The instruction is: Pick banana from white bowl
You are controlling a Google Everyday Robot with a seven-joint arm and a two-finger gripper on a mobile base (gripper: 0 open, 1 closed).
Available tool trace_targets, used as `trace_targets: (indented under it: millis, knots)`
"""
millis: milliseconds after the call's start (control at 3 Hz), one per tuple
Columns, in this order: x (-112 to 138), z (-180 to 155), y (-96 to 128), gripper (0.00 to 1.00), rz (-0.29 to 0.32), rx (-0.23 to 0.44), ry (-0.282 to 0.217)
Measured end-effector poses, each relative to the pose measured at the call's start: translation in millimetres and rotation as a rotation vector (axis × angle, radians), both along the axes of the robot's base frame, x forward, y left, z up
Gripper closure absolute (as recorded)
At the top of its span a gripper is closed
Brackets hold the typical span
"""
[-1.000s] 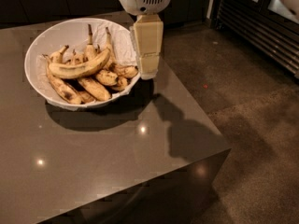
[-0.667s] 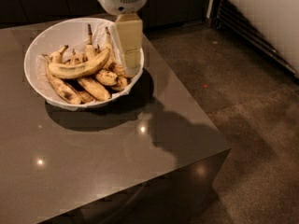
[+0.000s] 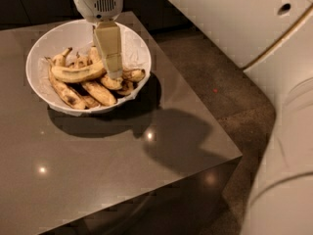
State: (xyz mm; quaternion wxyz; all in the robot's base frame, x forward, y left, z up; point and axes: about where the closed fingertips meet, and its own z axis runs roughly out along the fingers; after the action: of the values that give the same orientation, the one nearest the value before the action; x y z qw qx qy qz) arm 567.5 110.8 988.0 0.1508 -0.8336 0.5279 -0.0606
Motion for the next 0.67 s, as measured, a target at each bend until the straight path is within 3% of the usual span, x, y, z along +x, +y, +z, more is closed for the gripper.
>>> trace_targets:
  millis: [333,667]
  knots:
    - [4,-12,15,0.02,0.012,0.018,0.042]
    - [6,-22,27,0.10,0.017,0.032,0.079]
